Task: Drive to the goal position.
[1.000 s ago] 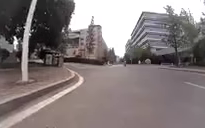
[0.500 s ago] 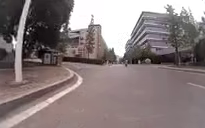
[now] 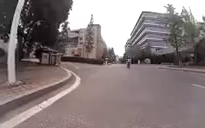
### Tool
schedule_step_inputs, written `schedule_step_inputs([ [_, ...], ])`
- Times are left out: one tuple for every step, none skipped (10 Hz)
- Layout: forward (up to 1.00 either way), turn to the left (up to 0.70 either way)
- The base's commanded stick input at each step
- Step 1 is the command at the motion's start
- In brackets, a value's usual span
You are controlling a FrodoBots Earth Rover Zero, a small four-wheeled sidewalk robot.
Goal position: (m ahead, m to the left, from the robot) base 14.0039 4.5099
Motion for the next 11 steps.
schedule_step_inputs([
  [0.45, 0.00],
  [0.45, 0.00],
  [0.45, 0.00],
  [0.45, 0.00],
  [0.45, 0.00],
  [0.45, 0.00],
  [0.45, 0.00],
  [0.45, 0.00],
  [0.45, 0.00],
  [0.45, 0.00],
  [0.45, 0.00],
])
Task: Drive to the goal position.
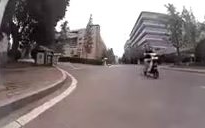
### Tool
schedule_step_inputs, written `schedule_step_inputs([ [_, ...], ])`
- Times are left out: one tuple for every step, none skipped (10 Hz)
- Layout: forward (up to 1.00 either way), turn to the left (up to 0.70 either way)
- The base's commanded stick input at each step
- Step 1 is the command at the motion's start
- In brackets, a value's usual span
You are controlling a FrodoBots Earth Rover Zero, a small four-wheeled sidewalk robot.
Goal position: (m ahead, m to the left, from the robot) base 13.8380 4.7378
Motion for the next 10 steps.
schedule_step_inputs([
  [0.45, 0.00],
  [0.45, 0.00],
  [0.45, 0.00],
  [0.45, 0.00],
  [0.45, 0.00],
  [0.45, 0.00],
  [0.45, 0.00],
  [0.45, 0.00],
  [0.45, 0.00],
  [0.45, 0.00],
])
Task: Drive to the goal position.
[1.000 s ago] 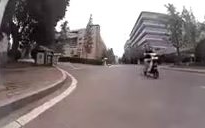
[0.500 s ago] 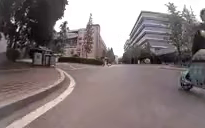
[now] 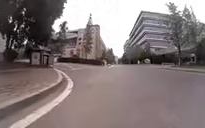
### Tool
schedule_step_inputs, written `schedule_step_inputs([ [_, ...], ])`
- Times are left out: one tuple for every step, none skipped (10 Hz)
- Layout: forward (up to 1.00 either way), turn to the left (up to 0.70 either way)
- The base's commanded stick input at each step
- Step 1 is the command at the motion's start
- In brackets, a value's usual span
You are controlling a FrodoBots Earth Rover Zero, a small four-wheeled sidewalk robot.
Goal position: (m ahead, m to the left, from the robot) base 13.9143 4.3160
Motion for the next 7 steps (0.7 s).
schedule_step_inputs([
  [0.45, 0.00],
  [0.45, 0.00],
  [0.45, 0.00],
  [0.45, 0.00],
  [0.45, 0.00],
  [0.45, 0.00],
  [0.45, 0.00],
])
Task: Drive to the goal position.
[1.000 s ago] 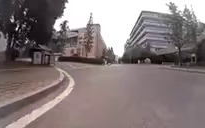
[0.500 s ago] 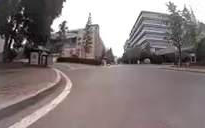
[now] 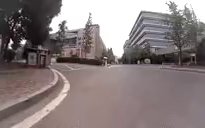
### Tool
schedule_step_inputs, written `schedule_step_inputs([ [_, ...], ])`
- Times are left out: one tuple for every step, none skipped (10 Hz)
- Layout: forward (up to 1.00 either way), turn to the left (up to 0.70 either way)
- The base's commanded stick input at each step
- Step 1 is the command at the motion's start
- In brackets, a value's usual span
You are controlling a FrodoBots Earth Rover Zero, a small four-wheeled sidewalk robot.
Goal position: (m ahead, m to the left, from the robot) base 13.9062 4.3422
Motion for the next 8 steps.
schedule_step_inputs([
  [0.45, 0.00],
  [0.45, 0.00],
  [0.45, 0.00],
  [0.45, 0.00],
  [0.57, 0.00],
  [0.70, 0.00],
  [0.70, 0.00],
  [0.70, 0.00],
])
